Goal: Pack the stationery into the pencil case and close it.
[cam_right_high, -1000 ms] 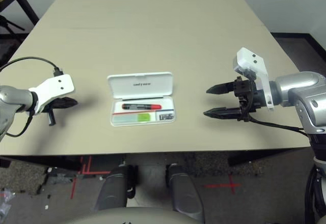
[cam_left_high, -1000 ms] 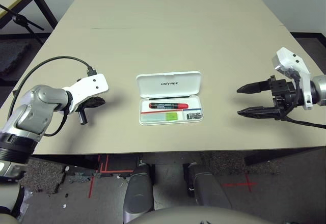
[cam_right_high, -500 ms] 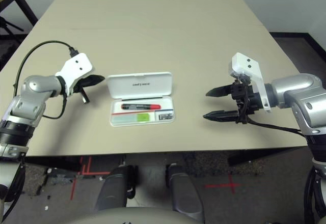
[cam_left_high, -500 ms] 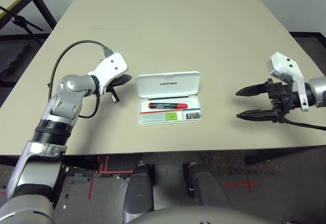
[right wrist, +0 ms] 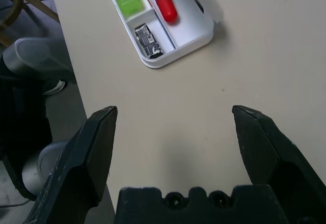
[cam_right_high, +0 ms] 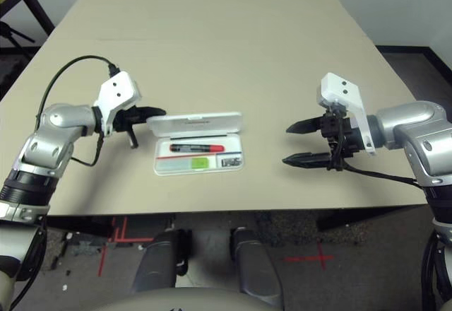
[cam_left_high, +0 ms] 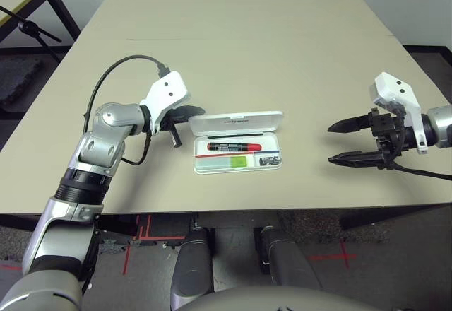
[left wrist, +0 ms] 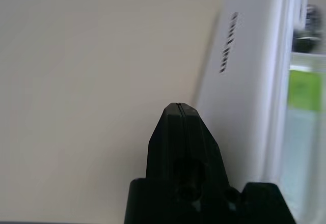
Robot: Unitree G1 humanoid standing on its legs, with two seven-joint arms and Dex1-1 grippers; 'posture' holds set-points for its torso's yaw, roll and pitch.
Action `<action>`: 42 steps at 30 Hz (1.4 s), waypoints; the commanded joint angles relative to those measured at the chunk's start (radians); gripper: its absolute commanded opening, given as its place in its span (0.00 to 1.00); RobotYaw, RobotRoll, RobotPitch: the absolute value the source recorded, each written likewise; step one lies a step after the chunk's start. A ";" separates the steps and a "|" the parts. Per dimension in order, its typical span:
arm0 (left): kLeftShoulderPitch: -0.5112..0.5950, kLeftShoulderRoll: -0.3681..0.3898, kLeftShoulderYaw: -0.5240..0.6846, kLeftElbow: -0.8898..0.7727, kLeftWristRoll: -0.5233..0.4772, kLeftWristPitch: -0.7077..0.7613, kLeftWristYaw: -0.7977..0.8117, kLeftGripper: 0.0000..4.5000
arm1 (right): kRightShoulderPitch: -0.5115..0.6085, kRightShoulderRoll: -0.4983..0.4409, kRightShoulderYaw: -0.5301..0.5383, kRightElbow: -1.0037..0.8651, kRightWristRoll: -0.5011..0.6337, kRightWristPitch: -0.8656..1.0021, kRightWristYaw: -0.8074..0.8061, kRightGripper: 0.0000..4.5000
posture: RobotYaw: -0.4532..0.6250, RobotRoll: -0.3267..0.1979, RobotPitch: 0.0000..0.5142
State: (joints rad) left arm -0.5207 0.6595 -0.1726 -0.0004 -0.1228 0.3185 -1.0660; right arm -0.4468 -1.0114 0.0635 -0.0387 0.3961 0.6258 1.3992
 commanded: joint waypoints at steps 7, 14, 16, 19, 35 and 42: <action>0.042 -0.029 -0.071 -0.056 0.009 0.023 -0.010 0.00 | -0.014 0.010 0.020 0.003 -0.010 -0.013 0.001 1.00 | 0.40 0.62 0.24; 0.062 -0.034 -0.128 -0.033 0.052 0.003 0.003 0.00 | -0.020 0.015 0.030 0.008 -0.019 -0.020 0.000 1.00 | 0.39 0.62 0.24; 0.069 -0.029 -0.141 -0.020 0.070 -0.006 0.004 0.00 | -0.023 0.018 0.030 0.010 -0.019 -0.021 0.000 1.00 | 0.39 0.62 0.24; 0.080 -0.012 -0.159 -0.012 0.089 -0.012 -0.006 0.00 | -0.027 0.019 0.029 0.010 -0.018 -0.019 0.000 1.00 | 0.39 0.62 0.23; 0.088 -0.061 -0.046 -0.027 -0.018 0.009 0.042 0.09 | -0.047 0.085 -0.007 0.040 0.007 -0.006 -0.047 1.00 | 0.39 0.62 0.23; 0.028 -0.186 0.217 0.053 -0.174 0.027 0.228 0.65 | -0.146 0.283 -0.141 0.209 0.036 -0.042 -0.294 1.00 | 0.39 0.62 0.24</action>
State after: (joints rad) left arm -0.4726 0.4989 -0.0263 0.0321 -0.2304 0.3237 -0.8981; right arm -0.5687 -0.7549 -0.0237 0.1284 0.4055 0.5952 1.1751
